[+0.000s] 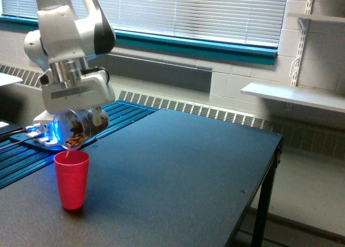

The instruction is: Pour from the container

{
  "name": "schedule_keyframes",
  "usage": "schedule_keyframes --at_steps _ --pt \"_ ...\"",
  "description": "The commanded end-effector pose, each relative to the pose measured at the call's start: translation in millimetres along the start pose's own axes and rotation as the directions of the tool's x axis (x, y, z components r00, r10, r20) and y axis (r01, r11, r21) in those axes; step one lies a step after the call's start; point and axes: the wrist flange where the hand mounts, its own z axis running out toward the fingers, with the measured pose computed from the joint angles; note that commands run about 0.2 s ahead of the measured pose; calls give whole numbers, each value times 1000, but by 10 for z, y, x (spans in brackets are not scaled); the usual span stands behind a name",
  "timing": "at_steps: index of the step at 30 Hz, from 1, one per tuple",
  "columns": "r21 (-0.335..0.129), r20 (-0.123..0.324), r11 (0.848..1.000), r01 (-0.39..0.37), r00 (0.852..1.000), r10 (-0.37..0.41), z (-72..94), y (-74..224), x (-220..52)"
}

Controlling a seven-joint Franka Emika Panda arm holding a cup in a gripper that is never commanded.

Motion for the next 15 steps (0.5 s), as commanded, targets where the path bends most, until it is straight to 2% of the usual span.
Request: schedule_keyframes --at_steps 1,7,15 --pt "10 23 999 40 999 -40 -69 45 23" --pt "-8 21 999 53 998 -53 -90 41 -10" --pt "-40 19 997 71 997 -70 -38 19 -76"
